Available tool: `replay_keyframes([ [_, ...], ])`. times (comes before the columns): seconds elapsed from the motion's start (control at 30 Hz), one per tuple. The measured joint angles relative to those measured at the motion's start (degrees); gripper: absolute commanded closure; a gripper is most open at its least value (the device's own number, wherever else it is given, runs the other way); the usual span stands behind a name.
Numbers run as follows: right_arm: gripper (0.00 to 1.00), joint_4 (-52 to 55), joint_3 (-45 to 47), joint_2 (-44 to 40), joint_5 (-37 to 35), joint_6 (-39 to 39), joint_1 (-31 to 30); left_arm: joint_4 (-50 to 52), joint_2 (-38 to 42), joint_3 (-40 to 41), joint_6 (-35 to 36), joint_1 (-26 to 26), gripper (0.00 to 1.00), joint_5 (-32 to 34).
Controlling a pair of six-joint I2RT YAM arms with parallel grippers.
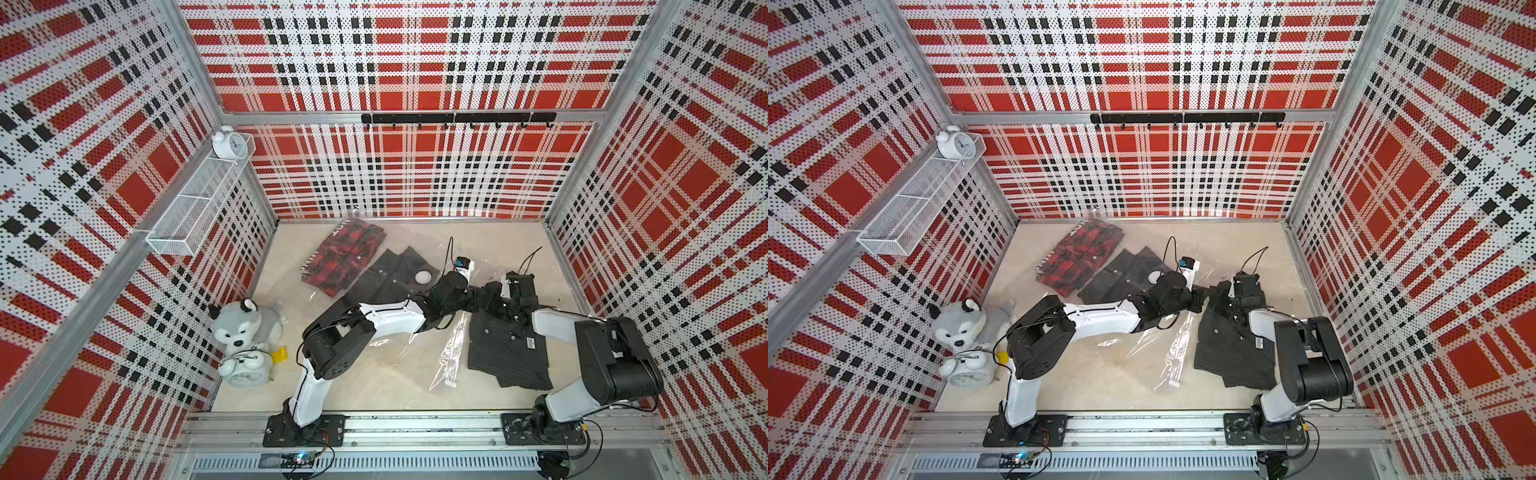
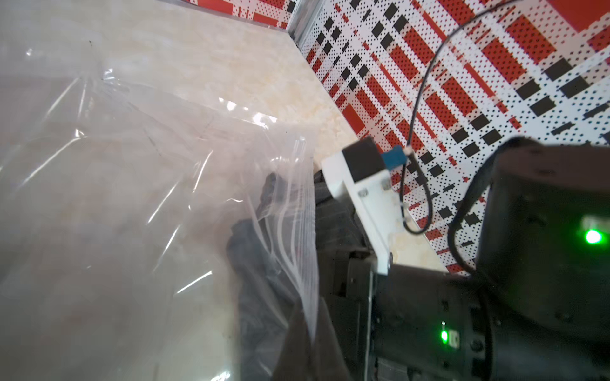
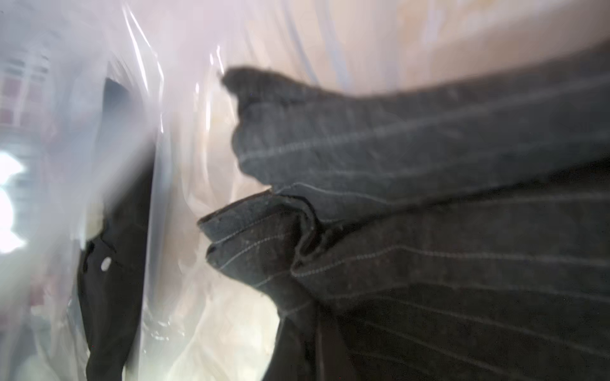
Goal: Place the folded shirt into the vacuum bag
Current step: Place the shirt in the vacuum bag.
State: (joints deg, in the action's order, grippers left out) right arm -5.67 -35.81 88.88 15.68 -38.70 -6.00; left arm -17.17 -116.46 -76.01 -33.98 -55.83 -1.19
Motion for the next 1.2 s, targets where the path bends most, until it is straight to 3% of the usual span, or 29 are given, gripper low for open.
replay_keyframes([
  [0.07, 1.00, 0.0, -0.9, 0.2, 0.5, 0.0, 0.7, 0.0, 0.0, 0.5, 0.0, -0.5, 1.00, 0.2],
  [0.13, 0.93, -0.1, -1.3, 0.2, 1.4, -0.1, 1.4, -0.1, 0.0, 0.8, 0.0, -0.7, 1.00, 0.4],
  [0.23, 0.72, 0.0, -1.4, 0.2, 2.7, -0.3, 2.0, -0.2, -0.2, 0.8, 0.0, -0.7, 1.00, 0.7],
  [0.33, 0.44, 0.6, -1.3, -0.6, 3.5, 0.1, 2.2, -0.4, -0.3, 0.8, 0.0, -0.7, 1.00, 1.1],
  [0.47, 0.29, 3.0, 0.1, -6.4, 3.0, 0.9, 2.2, -0.8, -1.6, 0.3, 0.0, -0.7, 1.00, 1.3],
  [0.73, 0.24, 9.3, 5.2, -21.0, 1.6, 1.8, 2.3, -0.9, -3.9, -1.6, -0.1, 0.4, 1.00, 1.1],
  [0.93, 0.31, 13.5, 8.8, -25.2, 2.9, 2.0, 1.5, -0.9, -5.1, -3.5, -0.1, 1.1, 1.00, 0.2],
  [1.2, 0.34, 17.3, 12.1, -29.4, 2.4, -0.1, -9.7, -1.0, -5.5, -4.0, -0.1, 1.1, 1.00, -0.3],
])
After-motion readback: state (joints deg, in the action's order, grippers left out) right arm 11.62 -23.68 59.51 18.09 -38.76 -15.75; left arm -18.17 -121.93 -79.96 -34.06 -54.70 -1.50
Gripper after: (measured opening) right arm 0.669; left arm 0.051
